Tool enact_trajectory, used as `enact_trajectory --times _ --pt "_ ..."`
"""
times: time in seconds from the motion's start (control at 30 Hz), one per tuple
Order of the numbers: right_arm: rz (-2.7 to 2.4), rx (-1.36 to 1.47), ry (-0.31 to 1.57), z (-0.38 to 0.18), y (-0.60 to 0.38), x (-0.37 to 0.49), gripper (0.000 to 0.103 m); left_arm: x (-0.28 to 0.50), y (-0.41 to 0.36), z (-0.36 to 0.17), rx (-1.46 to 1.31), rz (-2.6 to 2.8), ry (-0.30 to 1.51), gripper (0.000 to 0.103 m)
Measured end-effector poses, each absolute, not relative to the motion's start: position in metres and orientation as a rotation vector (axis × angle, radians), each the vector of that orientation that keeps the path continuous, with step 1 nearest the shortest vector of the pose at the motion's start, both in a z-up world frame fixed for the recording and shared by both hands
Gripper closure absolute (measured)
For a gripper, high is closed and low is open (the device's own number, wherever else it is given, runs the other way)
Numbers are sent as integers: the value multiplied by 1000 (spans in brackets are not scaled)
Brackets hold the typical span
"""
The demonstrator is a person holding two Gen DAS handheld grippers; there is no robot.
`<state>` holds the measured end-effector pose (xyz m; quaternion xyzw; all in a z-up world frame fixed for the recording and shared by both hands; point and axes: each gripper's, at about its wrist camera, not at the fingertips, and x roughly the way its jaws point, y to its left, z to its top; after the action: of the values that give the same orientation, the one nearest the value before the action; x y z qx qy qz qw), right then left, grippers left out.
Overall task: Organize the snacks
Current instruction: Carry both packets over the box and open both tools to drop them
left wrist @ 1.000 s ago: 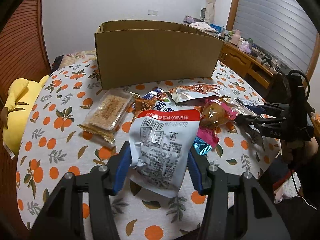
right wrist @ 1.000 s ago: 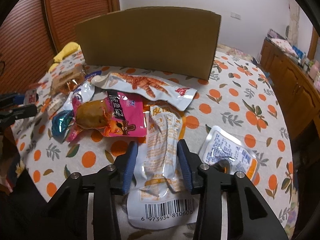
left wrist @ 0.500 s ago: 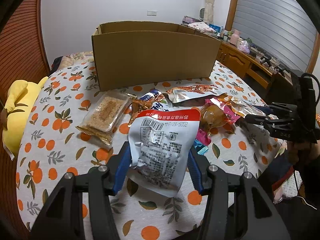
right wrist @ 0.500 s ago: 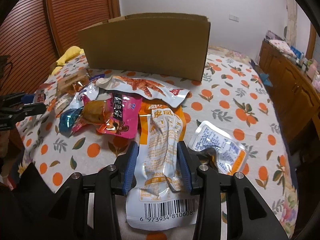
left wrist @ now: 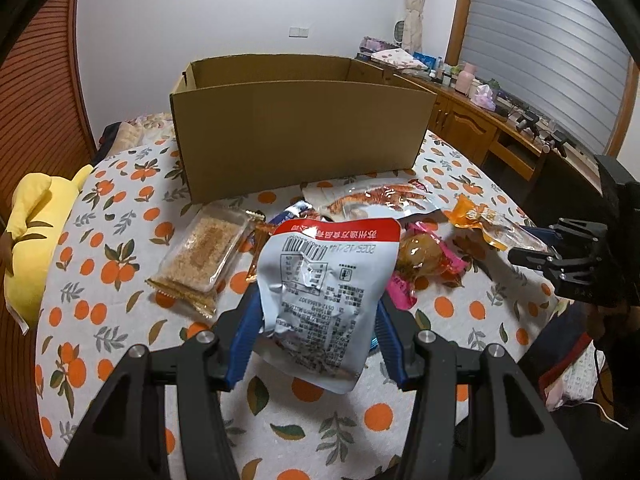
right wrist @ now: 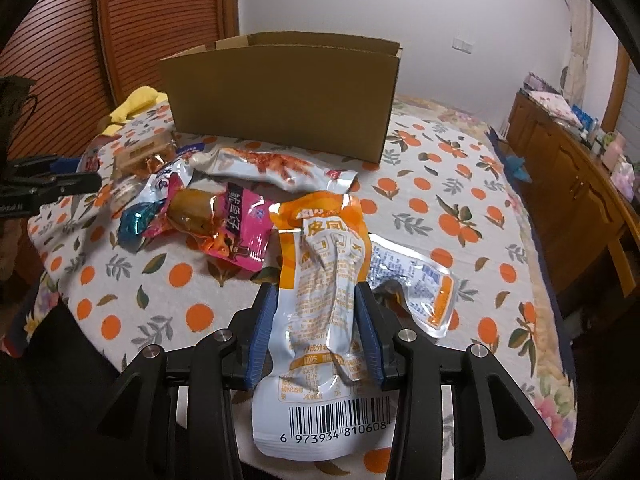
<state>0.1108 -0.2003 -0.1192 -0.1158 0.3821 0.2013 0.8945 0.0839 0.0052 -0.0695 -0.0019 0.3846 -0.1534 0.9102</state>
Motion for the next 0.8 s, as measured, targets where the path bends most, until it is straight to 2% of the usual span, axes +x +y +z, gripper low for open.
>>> enact_trajectory --times 0.37,0.8 --pt "425 -233 704 -84 -201 106 63 106 3 -44 6 -321 752 50" --pt "441 -259 588 -35 -181 148 63 161 4 -1 58 -290 668 50"
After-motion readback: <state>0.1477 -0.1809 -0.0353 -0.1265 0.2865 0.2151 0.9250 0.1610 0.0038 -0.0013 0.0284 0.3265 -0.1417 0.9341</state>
